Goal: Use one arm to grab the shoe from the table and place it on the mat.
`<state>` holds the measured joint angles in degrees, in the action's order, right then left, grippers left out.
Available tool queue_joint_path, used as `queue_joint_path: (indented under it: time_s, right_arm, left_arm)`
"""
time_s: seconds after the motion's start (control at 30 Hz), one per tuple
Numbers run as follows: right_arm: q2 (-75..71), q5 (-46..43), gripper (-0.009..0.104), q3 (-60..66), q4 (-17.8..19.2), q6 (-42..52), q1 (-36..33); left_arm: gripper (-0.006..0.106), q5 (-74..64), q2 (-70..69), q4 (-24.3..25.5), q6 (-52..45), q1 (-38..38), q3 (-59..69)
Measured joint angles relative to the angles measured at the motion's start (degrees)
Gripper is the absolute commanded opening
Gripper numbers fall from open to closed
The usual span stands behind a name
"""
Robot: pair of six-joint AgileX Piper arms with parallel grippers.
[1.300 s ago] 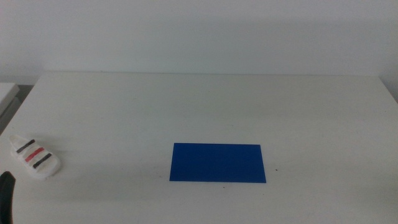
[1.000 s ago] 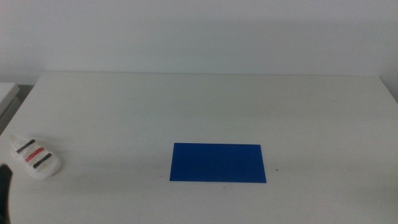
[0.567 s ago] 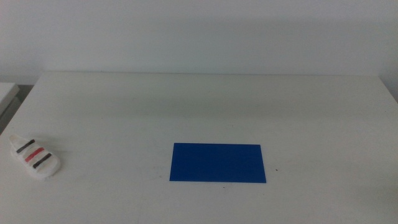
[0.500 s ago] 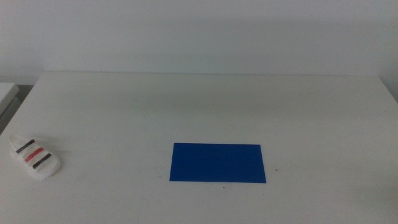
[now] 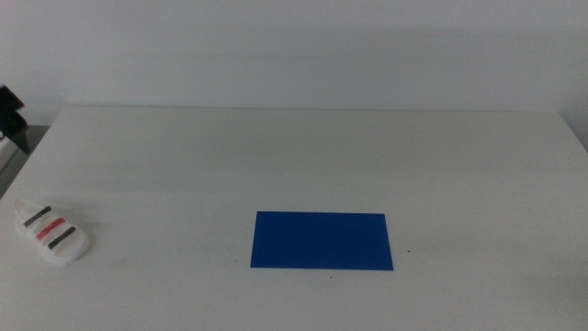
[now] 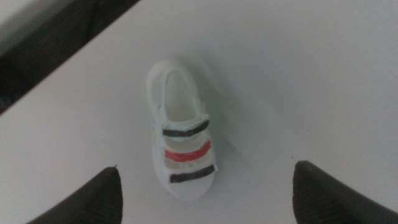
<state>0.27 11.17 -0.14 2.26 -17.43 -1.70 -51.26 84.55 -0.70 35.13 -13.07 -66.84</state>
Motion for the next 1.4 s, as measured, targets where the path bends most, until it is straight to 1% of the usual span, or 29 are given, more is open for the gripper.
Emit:
queue_joint_path:
  time_s: [0.17, 0.5, 0.53, 0.8, 0.87, 0.97, 1.13, 1.23, 1.3, 1.4]
  right_arm:
    - [0.0, 0.0, 0.079, 0.0, 0.0, 0.0, 0.0]
    - [0.0, 0.0, 0.079, 0.0, 0.0, 0.0, 0.0]
    - [0.0, 0.0, 0.079, 0.0, 0.0, 0.0, 0.0]
    - [0.0, 0.0, 0.079, 0.0, 0.0, 0.0, 0.0]
    - [0.0, 0.0, 0.079, 0.0, 0.0, 0.0, 0.0]
    - [0.0, 0.0, 0.079, 0.0, 0.0, 0.0, 0.0]
    - [0.0, 0.0, 0.079, 0.0, 0.0, 0.0, 0.0]
    - [0.0, 0.0, 0.079, 0.0, 0.0, 0.0, 0.0]
    - [0.0, 0.0, 0.079, 0.0, 0.0, 0.0, 0.0]
    - [0.0, 0.0, 0.079, 0.0, 0.0, 0.0, 0.0]
  left_arm:
    - [0.090, -0.6, 5.6, 0.2, 1.7, 0.0, 0.0]
    - [0.074, -0.5, 17.4, 0.7, 1.9, 0.0, -3.7]
    - [0.072, 1.6, 20.4, 0.7, 1.2, 0.0, -4.0]
    - [0.072, 4.6, 24.9, -0.2, -0.1, 0.0, -4.0]
    - [0.070, 4.8, 25.5, -0.5, -0.8, 0.0, -4.0]
    - [0.057, 5.1, 25.6, -1.0, -1.0, 0.0, -4.0]
    - [0.020, 4.8, 25.6, -1.5, -0.7, 0.0, -4.0]
    - [0.003, 2.6, 25.6, -1.9, 0.5, 0.5, -4.8]
    - [-0.002, -0.2, 25.6, -1.9, 1.3, 1.9, -6.3]
    - [-0.002, -4.7, 25.6, -1.8, 3.2, 6.4, -10.9]
